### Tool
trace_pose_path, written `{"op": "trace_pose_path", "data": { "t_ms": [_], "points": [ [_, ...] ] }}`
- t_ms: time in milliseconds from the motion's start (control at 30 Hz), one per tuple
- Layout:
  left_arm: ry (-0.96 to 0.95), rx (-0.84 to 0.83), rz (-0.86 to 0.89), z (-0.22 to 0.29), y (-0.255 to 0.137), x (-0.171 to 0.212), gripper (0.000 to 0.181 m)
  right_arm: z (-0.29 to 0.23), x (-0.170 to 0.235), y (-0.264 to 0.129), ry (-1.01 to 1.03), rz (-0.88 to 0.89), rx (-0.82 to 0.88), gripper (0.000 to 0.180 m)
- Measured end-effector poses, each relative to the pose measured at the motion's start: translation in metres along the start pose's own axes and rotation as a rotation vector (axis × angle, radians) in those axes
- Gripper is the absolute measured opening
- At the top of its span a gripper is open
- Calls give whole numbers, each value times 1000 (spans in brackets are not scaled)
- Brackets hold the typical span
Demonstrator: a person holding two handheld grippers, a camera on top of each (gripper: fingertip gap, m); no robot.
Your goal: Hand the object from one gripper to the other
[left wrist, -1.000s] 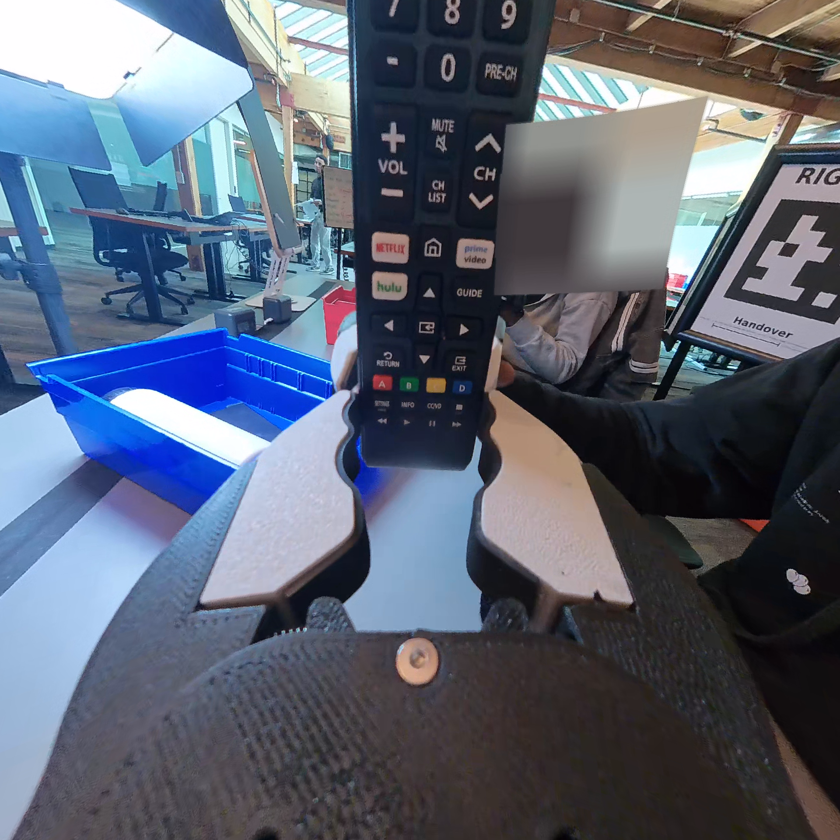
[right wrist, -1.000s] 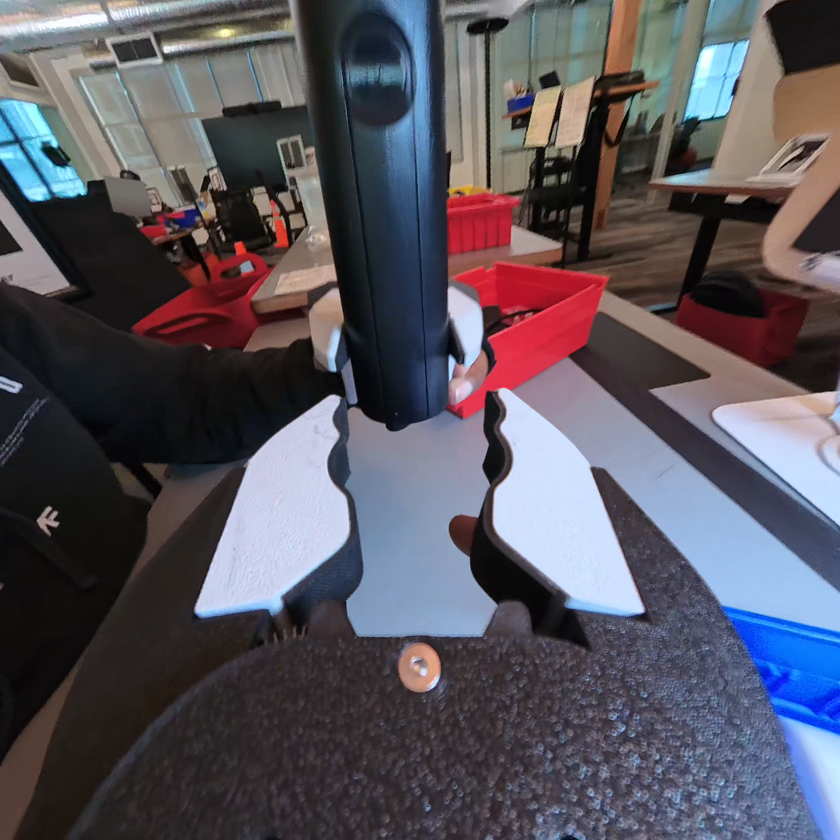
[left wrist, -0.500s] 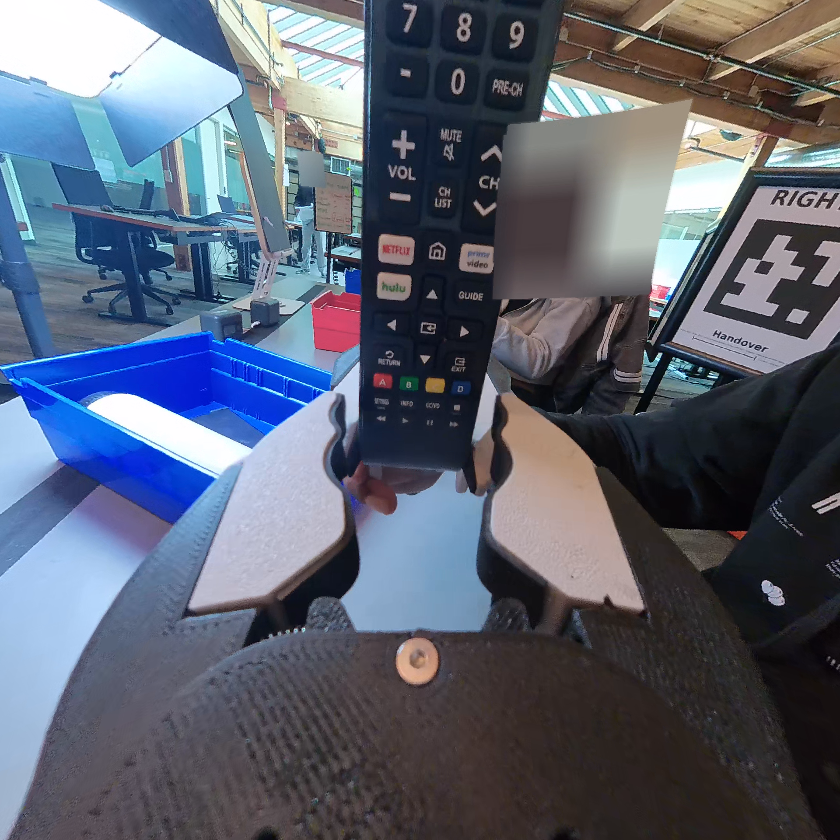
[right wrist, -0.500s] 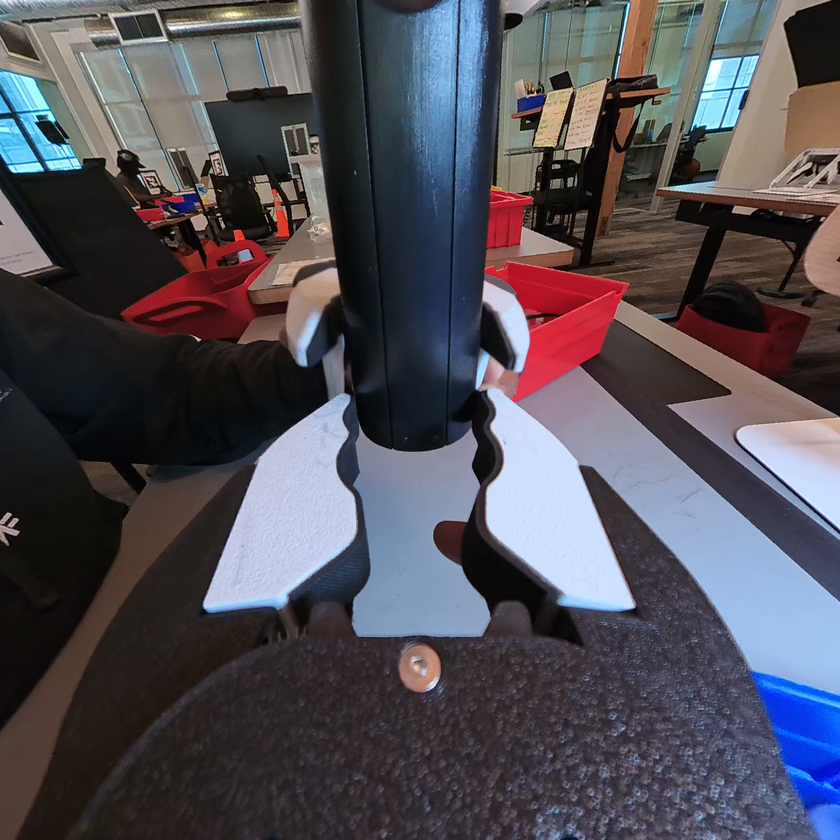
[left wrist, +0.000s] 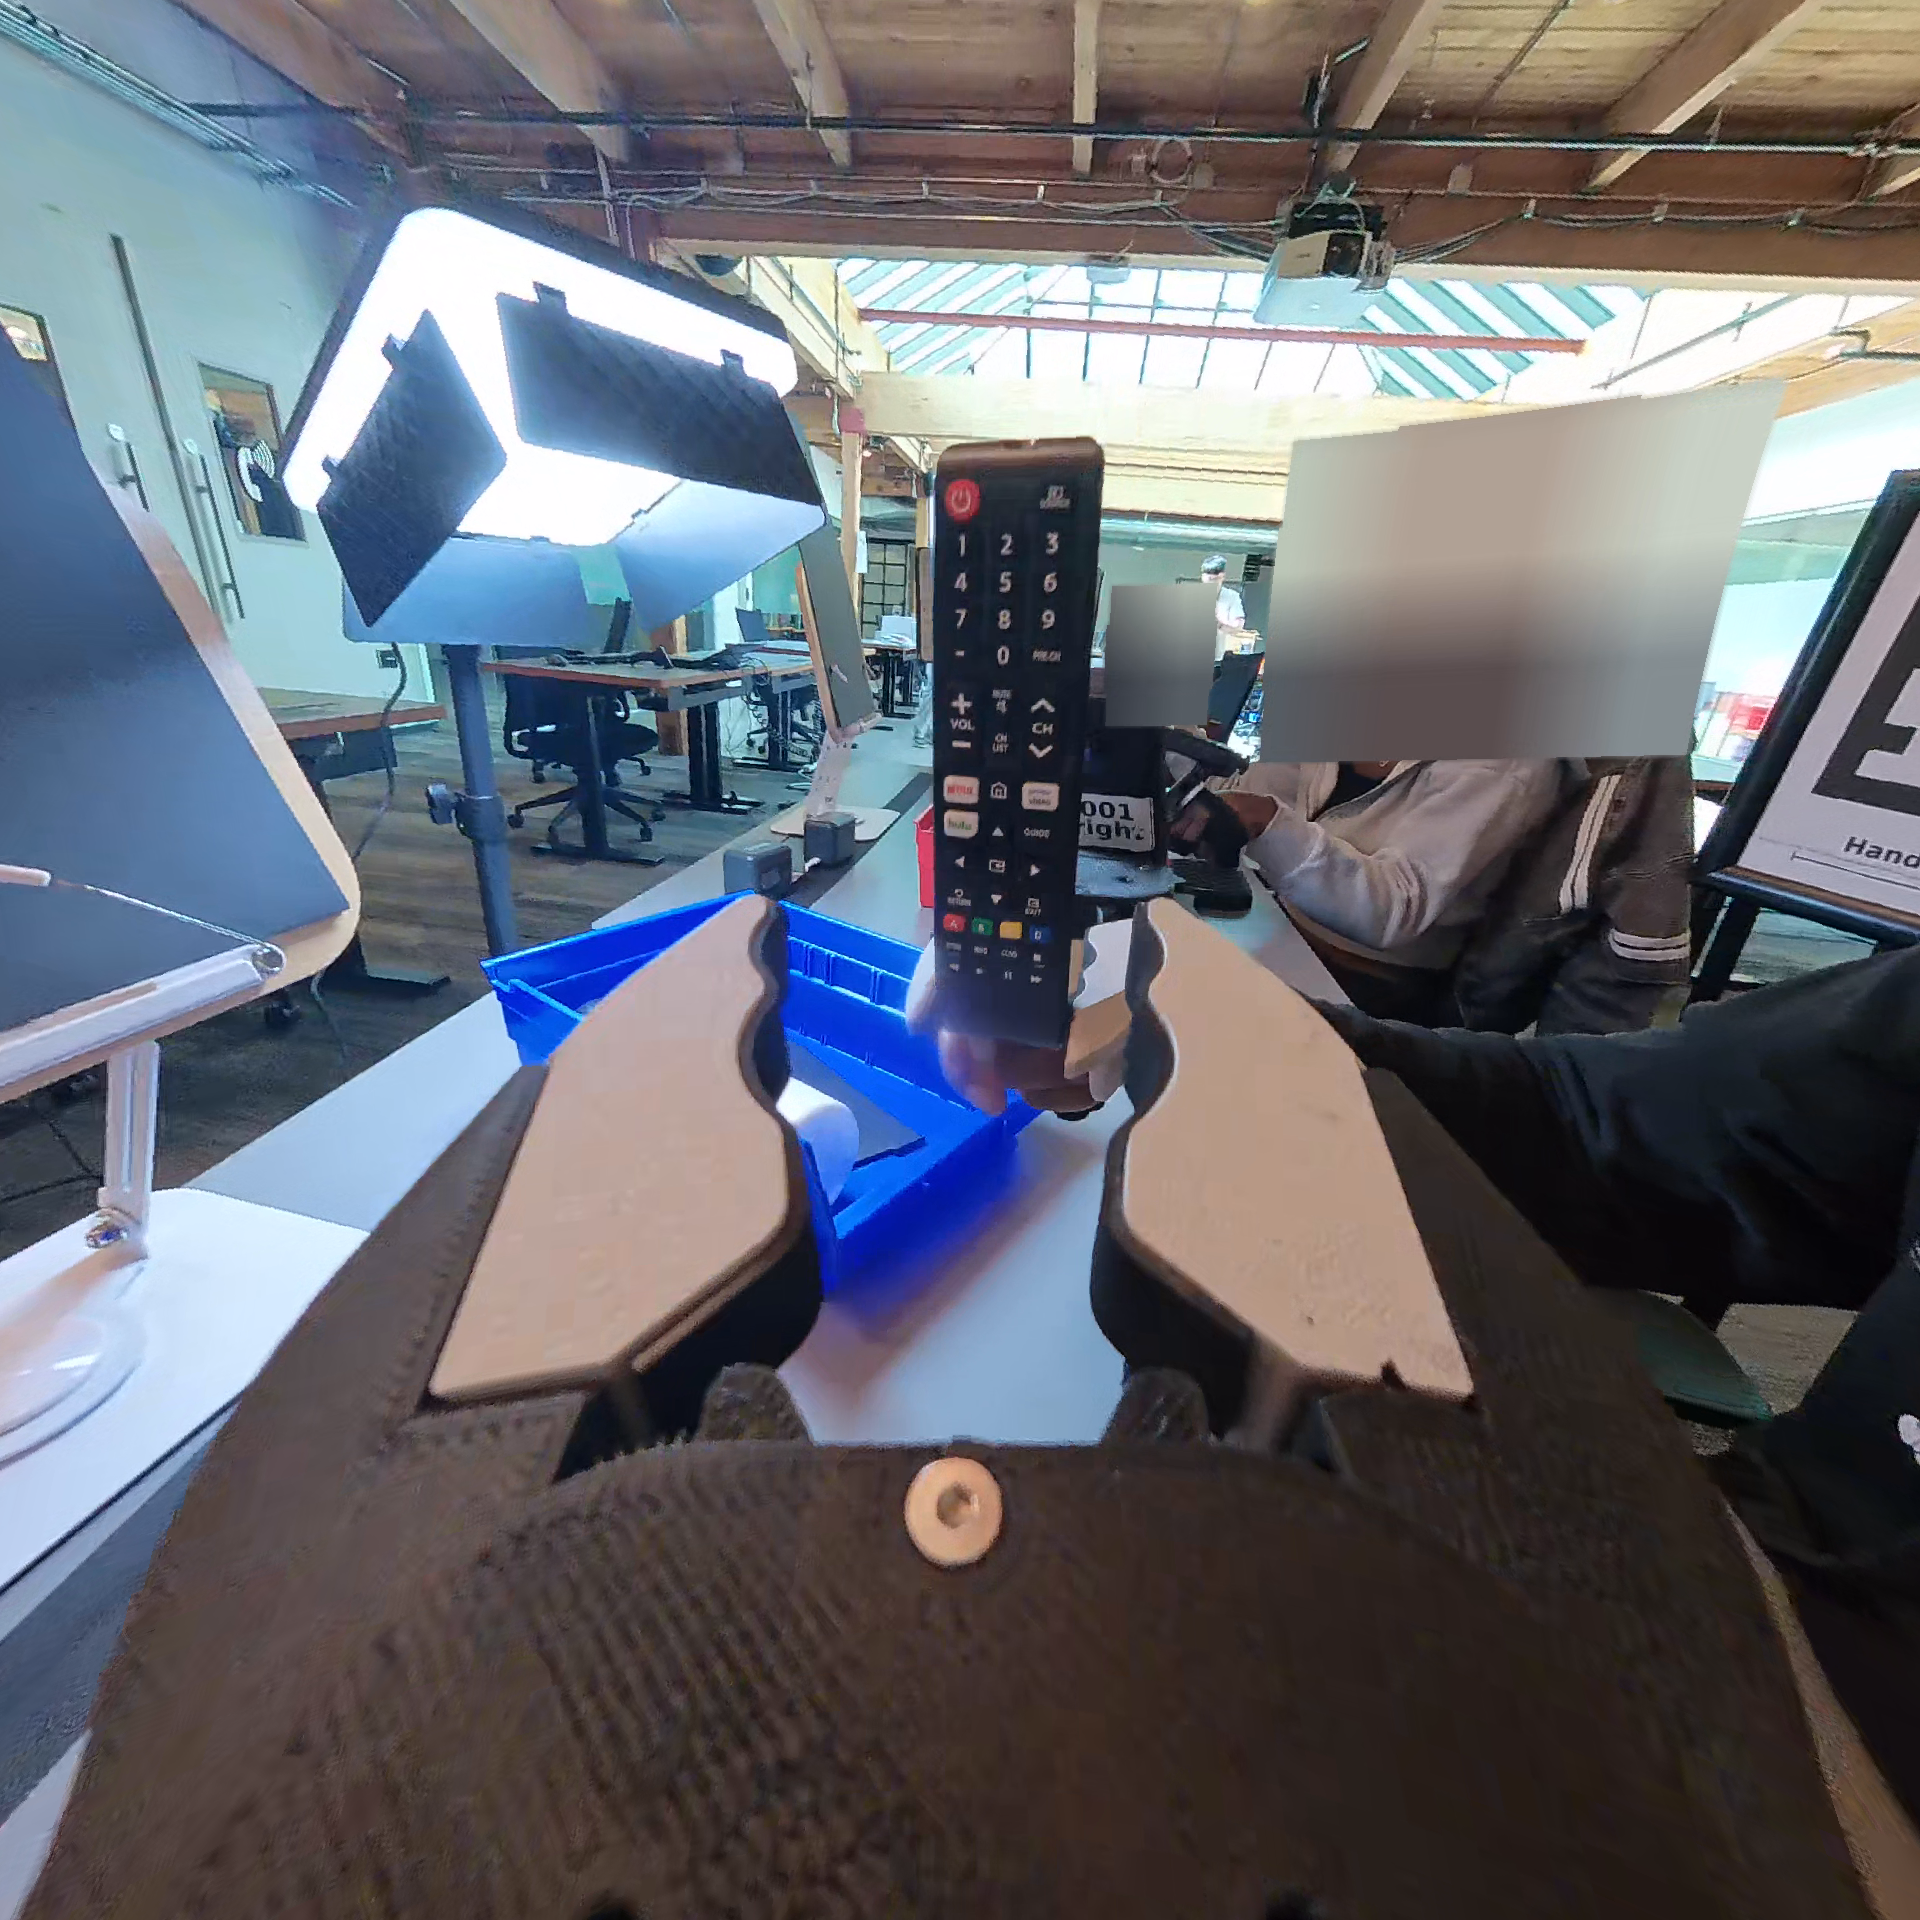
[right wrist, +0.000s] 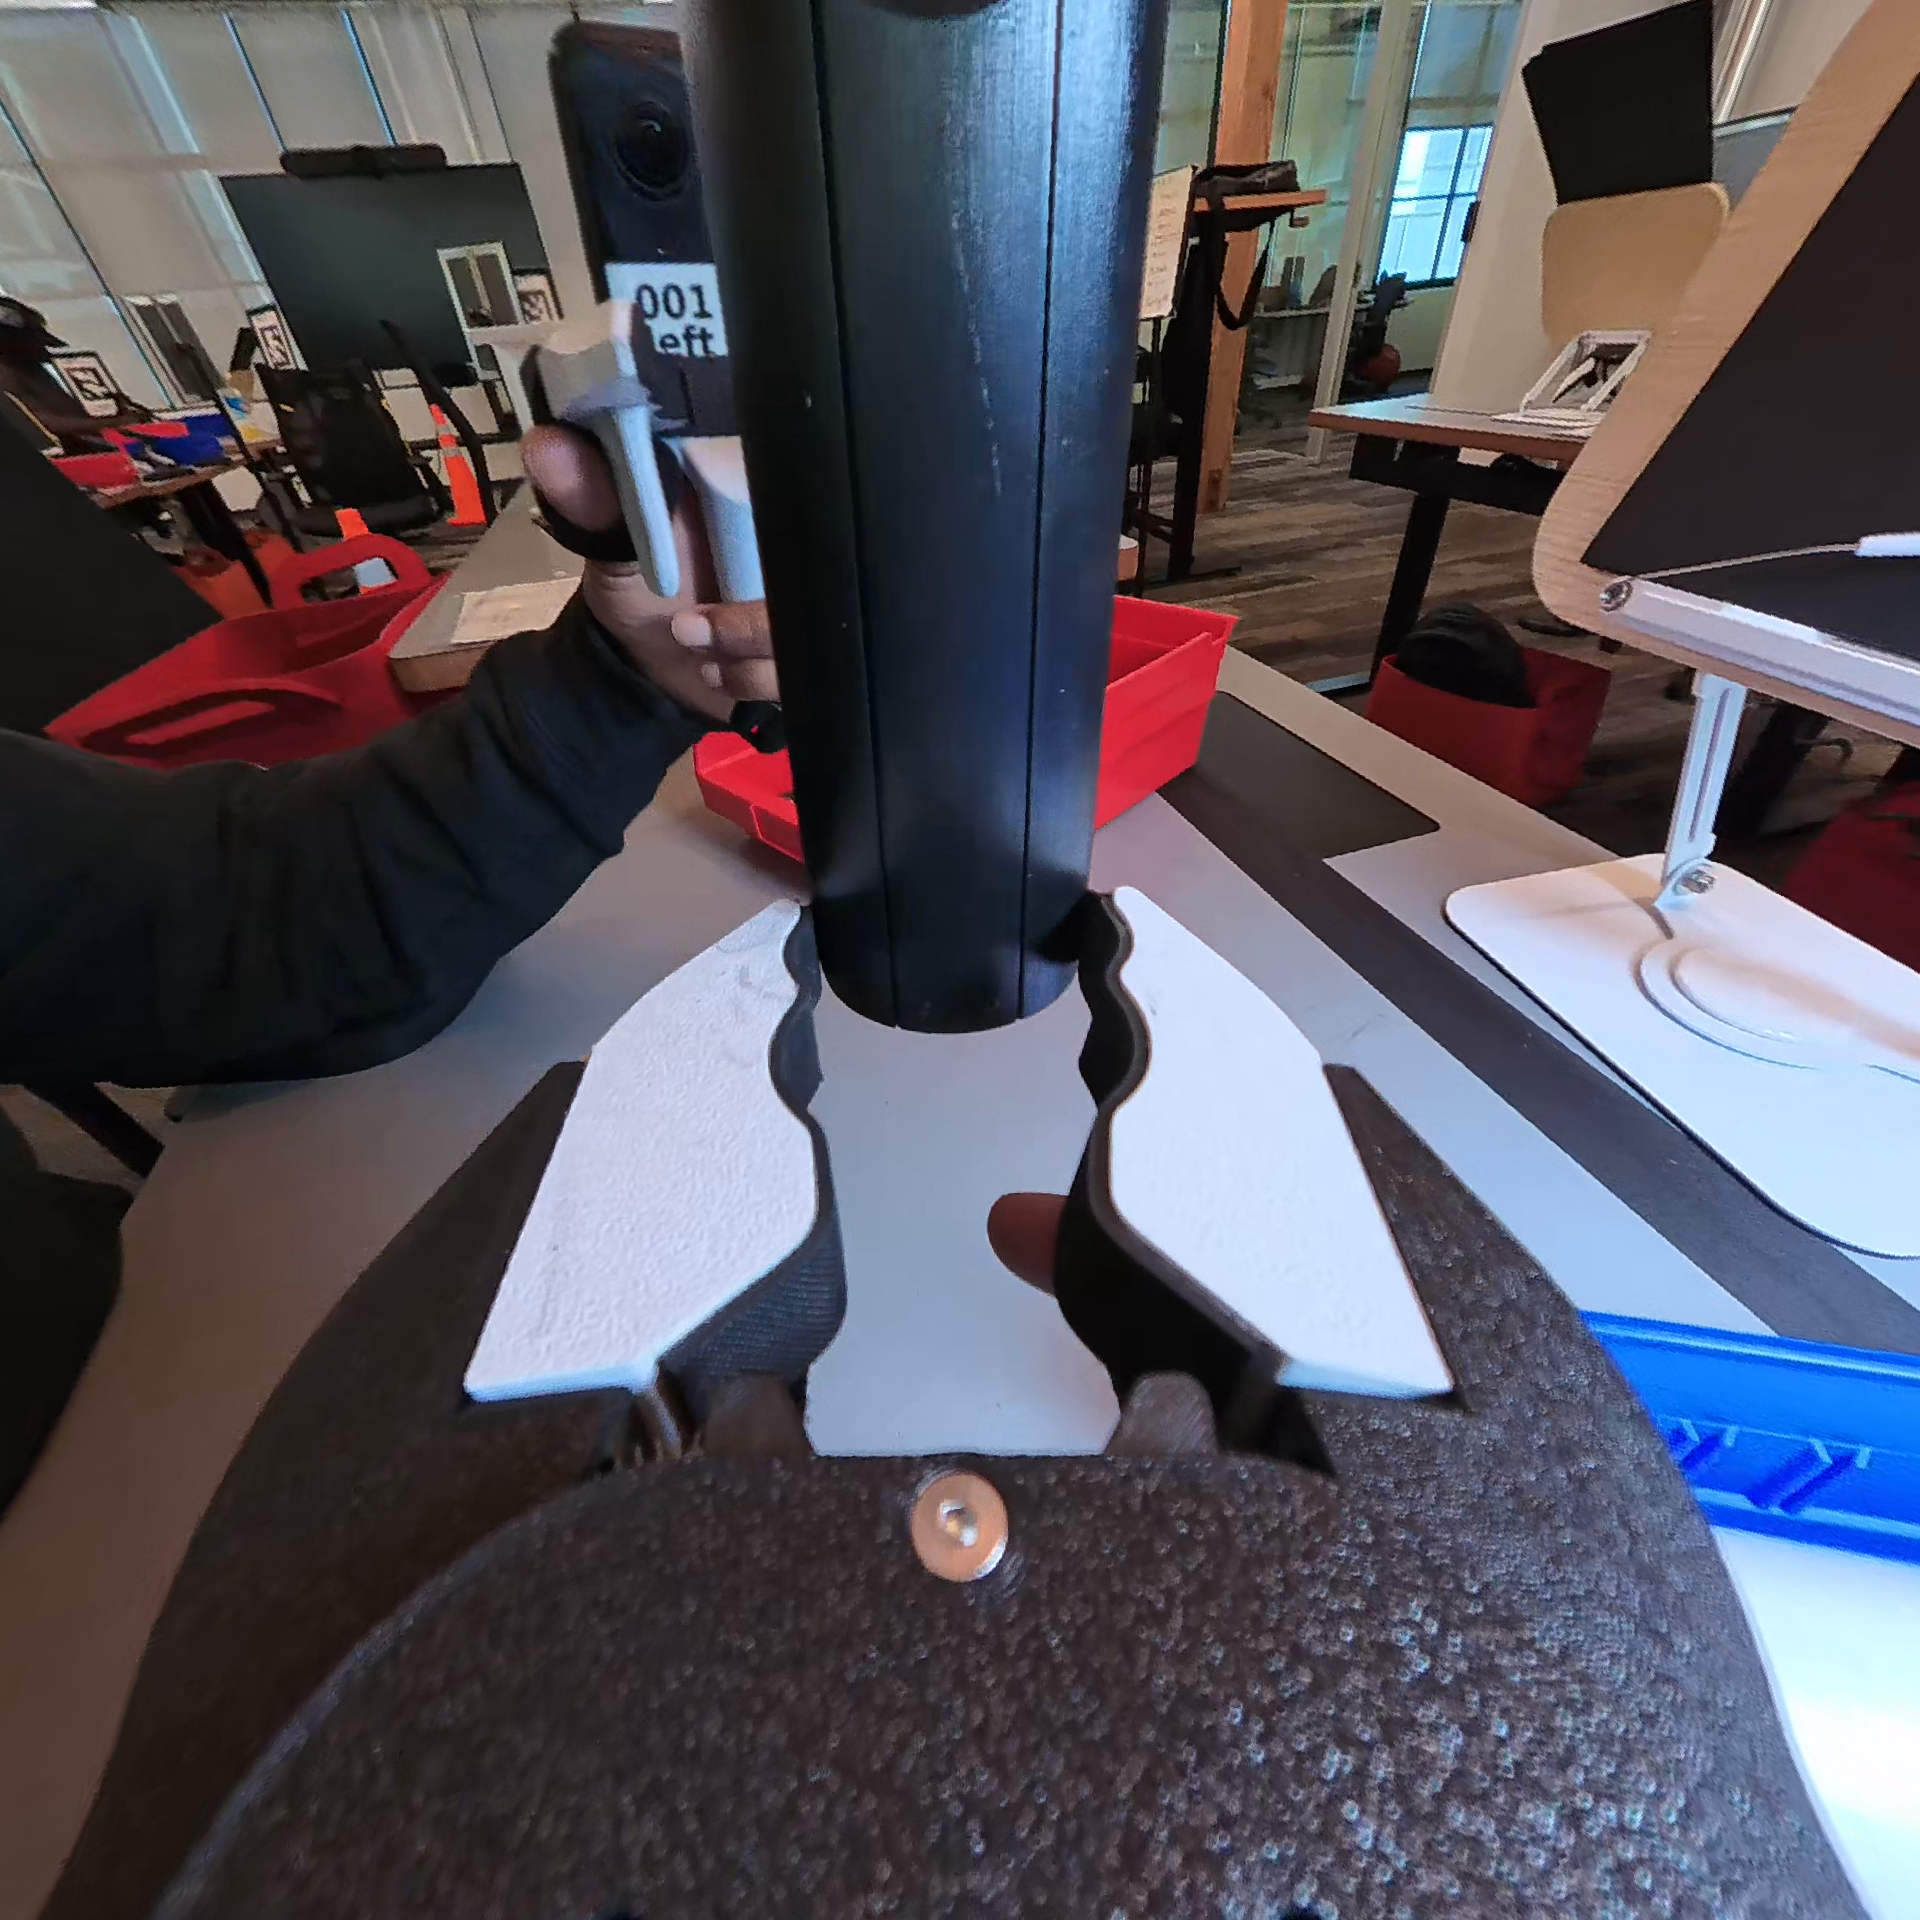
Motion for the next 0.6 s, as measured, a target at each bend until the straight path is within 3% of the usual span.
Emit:
{"op": "trace_pose_path", "data": {
  "t_ms": [267, 600],
  "points": [
    [19, -39, -50, 5, 7, 0, 60, 7, 8, 3, -38, -65, 76, 49],
    [-54, -325, 15, 7, 27, -6, 52, 34, 18, 18, -417, -195, 591, 49]
  ]
}}
Point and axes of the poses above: each gripper's, where its closed fingertips meet, y out along the fingers, x out of its underside, z = x × y across the jaws, the point moved 3 cm from there along -y, back along the fingers, and after that the axes turned 7 degrees about -x, right-handed, at the moved point
